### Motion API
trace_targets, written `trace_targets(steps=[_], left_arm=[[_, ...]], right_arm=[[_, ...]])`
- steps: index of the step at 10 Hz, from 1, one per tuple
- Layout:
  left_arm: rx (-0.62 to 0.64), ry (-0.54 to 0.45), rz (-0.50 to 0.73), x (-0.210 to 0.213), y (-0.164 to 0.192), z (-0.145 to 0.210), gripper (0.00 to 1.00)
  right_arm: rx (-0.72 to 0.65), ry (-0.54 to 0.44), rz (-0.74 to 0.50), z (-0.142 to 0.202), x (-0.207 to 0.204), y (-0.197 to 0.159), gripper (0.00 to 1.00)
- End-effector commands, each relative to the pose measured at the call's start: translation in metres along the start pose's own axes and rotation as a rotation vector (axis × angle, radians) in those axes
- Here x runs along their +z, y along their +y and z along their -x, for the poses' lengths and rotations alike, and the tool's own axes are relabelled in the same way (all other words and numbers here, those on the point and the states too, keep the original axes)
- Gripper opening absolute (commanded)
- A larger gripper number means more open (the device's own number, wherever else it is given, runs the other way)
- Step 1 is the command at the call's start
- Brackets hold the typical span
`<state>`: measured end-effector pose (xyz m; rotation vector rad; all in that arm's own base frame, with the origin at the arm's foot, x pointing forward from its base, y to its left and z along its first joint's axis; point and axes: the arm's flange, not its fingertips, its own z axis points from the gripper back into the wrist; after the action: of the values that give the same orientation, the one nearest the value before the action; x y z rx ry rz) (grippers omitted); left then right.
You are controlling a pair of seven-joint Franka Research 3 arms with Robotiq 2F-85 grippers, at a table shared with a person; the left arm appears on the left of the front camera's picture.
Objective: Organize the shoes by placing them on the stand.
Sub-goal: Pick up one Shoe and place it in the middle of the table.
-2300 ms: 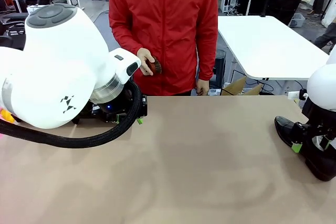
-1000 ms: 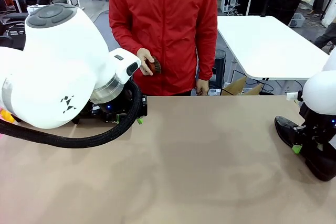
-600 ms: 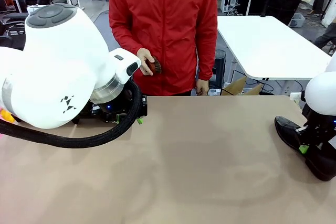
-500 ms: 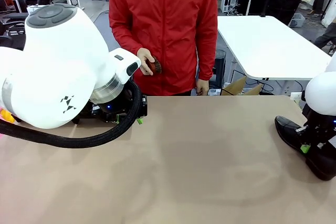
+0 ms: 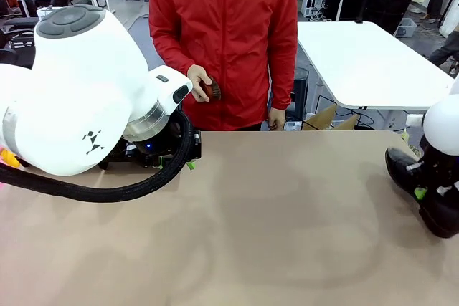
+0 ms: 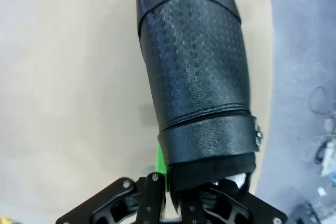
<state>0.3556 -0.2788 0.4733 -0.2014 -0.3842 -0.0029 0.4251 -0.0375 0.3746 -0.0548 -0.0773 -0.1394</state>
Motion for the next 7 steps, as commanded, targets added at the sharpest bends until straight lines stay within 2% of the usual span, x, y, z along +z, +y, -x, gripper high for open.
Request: trace_targets(steps=[1,2,4,6,7], left_arm=[[-0.003,-0.015,-0.008,0.002,0.000,-0.001,0.57],[-0.003,-0.015,-0.008,0.002,0.000,-0.001,0.57],[-0.003,-0.015,-0.008,0.002,0.000,-0.001,0.57],[-0.003,-0.015,-0.008,0.002,0.000,-0.001,0.57],[-0.003,-0.015,-0.008,0.002,0.000,-0.001,0.57]], right_arm=[[-0.072,-0.171,-0.065,0.044,0.064,0.035,0.00],[-0.088,-0.189,-0.138,0.062,0.084,0.056,0.00],[-0.068,-0.187,-0.185,0.093,0.103,0.108,0.00],[-0.065,-0.133,-0.232,0.112,0.111,0.162,0.00],[-0.067,-0.110,-0.232,0.117,0.112,0.173,0.00]])
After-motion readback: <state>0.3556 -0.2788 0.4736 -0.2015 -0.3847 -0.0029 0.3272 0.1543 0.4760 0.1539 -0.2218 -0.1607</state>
